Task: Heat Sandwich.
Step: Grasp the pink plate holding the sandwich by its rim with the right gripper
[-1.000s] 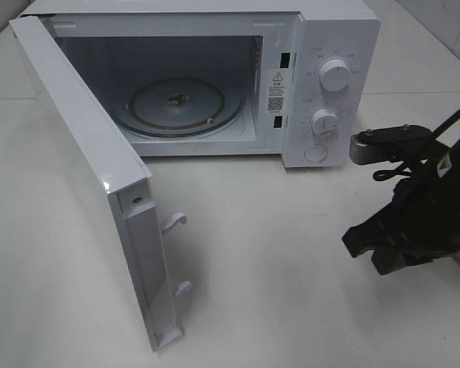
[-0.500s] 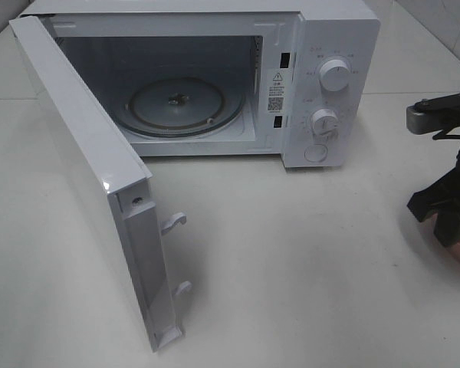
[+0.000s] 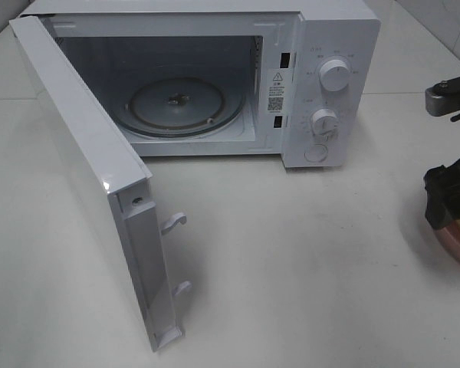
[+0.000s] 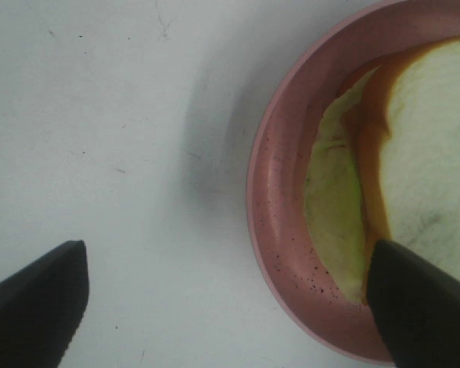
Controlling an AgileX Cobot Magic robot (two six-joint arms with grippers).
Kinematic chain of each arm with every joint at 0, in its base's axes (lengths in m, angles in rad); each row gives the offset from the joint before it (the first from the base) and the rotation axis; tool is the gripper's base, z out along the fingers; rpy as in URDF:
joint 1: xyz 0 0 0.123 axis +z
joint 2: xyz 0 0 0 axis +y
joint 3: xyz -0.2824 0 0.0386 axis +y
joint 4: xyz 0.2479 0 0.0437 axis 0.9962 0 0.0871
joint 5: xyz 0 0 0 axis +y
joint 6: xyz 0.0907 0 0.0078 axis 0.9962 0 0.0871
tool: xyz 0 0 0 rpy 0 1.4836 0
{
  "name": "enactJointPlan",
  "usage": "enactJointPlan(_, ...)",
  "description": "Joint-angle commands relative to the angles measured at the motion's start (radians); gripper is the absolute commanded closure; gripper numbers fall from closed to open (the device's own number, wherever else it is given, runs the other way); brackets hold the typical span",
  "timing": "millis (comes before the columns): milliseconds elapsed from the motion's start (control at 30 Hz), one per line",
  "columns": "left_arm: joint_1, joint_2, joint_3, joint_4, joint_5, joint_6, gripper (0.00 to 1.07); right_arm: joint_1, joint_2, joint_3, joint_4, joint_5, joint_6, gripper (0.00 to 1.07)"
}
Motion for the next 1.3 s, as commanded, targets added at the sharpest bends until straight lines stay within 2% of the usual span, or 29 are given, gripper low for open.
enactJointPlan(33, -0.004, -0.029, 0.002, -0.001, -0.003, -0.005, 0.05, -0.006, 0.035, -0.005, -0.046, -0.005, 0.038, 0.12)
enactJointPlan(667, -0.004, -0.029, 0.002, -0.001, -0.003, -0.005, 0.05, -0.006, 0.295, -0.005, -0.124, -0.140, 0.137, 0.18)
enactJointPlan(1200, -0.004, -0.029, 0.002, -0.001, -0.003, -0.005, 0.05, -0.006, 0.363, -0.005, -0.121, -0.197, 0.137, 0.22)
enactJointPlan(1300, -0.004, -0.029, 0.002, -0.001, -0.003, -0.005, 0.05, -0.006, 0.363, -0.005, -0.121, -0.193, 0.137, 0.27)
